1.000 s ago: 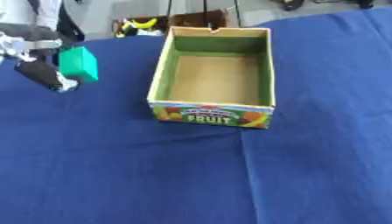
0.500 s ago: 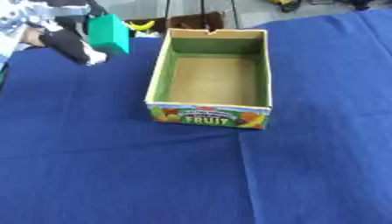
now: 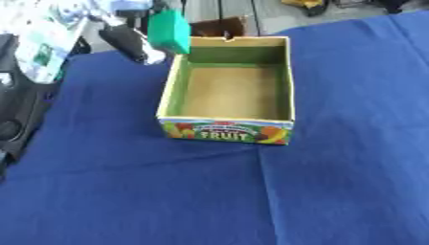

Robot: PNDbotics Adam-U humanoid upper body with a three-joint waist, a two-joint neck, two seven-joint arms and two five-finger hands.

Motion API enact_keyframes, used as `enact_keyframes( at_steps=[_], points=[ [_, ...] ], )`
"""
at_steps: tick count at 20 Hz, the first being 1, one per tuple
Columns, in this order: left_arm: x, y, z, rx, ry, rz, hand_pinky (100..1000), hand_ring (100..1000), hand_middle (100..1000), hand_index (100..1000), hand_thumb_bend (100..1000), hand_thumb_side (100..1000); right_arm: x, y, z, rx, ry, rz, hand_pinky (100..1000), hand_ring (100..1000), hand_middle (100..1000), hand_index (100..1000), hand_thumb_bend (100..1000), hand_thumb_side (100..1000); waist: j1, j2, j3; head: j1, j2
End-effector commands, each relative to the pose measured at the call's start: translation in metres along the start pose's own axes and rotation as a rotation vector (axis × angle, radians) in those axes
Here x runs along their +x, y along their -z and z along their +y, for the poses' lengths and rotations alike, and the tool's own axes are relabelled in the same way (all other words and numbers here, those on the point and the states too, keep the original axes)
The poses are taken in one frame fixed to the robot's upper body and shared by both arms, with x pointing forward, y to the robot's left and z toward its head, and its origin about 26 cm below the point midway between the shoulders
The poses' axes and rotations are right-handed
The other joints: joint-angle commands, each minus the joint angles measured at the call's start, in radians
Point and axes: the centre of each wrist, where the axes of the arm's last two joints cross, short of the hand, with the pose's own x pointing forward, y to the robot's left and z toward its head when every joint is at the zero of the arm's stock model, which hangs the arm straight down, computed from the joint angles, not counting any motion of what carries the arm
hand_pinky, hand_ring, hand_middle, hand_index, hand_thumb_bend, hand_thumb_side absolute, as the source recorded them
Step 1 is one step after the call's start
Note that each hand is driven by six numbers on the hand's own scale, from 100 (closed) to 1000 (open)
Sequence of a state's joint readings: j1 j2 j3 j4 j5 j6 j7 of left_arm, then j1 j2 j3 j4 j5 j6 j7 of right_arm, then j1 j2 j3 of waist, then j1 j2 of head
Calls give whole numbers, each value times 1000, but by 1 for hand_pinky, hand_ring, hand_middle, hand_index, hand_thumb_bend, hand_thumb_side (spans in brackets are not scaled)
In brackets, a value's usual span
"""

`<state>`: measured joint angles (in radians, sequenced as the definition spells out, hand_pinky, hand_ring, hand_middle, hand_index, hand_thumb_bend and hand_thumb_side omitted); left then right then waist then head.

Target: Pick up objects on the table and place them in the box.

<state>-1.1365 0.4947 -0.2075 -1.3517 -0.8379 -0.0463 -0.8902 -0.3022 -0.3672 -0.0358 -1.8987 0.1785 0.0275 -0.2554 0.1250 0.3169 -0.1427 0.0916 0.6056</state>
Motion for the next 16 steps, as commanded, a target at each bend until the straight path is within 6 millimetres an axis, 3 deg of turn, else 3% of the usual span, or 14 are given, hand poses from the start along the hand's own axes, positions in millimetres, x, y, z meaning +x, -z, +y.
enact_keyframes(
  at_steps=[1, 9, 16],
  points=[
    [7, 10, 8, 23, 14, -3, 571, 641, 705, 817, 100, 460, 7, 6, -3, 9, 2, -35, 863, 894, 772, 907, 100, 1000, -4, -19, -6, 7, -5],
    [13, 39, -7, 14, 34, 3, 555, 636, 702, 815, 100, 465, 11, 8, -2, 14, 13, -48, 863, 894, 772, 907, 100, 1000, 1, -5, -29, 12, 20],
    [15, 60, -26, -15, 25, 22, 545, 630, 695, 809, 100, 473, 14, 11, 0, 17, 22, -59, 864, 895, 771, 908, 100, 1000, 6, 10, -49, 28, 6]
  ],
)
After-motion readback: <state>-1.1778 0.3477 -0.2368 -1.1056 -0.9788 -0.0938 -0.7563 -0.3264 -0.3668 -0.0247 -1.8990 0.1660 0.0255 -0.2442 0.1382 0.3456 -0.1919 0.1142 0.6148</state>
